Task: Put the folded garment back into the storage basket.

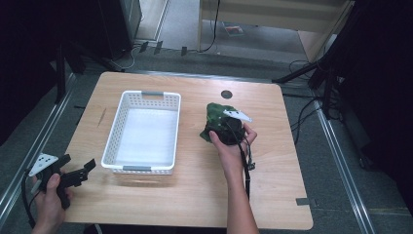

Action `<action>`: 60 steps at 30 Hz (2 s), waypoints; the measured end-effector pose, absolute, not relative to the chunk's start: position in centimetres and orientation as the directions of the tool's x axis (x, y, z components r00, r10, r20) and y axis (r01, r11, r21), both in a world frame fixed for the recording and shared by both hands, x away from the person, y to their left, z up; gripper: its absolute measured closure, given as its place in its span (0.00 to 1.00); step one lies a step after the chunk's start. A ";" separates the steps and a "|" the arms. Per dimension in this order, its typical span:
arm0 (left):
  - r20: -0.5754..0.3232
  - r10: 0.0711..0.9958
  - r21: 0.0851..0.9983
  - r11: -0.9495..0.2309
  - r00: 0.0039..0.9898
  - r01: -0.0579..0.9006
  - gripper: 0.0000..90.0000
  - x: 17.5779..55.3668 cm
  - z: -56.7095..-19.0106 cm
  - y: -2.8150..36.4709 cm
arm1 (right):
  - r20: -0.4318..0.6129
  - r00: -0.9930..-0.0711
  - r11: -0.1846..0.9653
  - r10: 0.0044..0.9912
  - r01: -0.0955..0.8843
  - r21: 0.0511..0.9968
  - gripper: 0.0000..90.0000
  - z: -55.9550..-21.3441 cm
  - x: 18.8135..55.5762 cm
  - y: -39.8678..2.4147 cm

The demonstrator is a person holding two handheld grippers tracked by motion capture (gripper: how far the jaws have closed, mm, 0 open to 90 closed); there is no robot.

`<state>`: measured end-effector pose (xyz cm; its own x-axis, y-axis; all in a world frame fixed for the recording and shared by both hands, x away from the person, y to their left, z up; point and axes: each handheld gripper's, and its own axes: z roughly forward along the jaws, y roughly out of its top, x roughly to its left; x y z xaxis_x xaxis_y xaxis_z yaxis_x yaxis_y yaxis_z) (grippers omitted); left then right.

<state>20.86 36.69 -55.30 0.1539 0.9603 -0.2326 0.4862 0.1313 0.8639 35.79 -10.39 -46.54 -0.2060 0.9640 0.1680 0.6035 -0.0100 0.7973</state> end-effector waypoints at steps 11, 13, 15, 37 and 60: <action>-0.231 0.961 0.864 0.130 0.154 0.487 0.00 20.9 -55.3 36.7 | 0.177 -0.219 -0.012 0.959 0.596 0.803 0.20 -45.2 35.8 -8.8; -0.231 0.961 0.864 0.130 0.154 0.487 0.00 20.9 -55.3 36.7 | 0.178 -0.226 -0.009 0.958 0.593 0.805 0.20 -45.0 35.8 -8.4; -0.231 0.960 0.864 0.130 0.155 0.487 0.00 20.9 -55.3 36.7 | 0.178 -0.231 -0.007 0.957 0.591 0.806 0.20 -44.8 35.9 -8.0; -0.232 0.960 0.863 0.130 0.155 0.488 0.00 20.9 -55.3 36.7 | 0.181 -0.306 0.024 0.935 0.563 0.826 0.20 -42.0 35.8 -3.7; -0.231 0.960 0.863 0.128 0.156 0.488 0.00 20.9 -55.3 36.7 | 0.196 -0.383 0.061 0.903 0.566 0.822 0.20 -41.8 35.9 1.8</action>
<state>20.89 36.69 -55.30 0.1564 0.9603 -0.2312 0.4880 0.1284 0.8633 35.88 1.84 -41.79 -0.3827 0.9027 0.1964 0.5657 0.0609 0.8224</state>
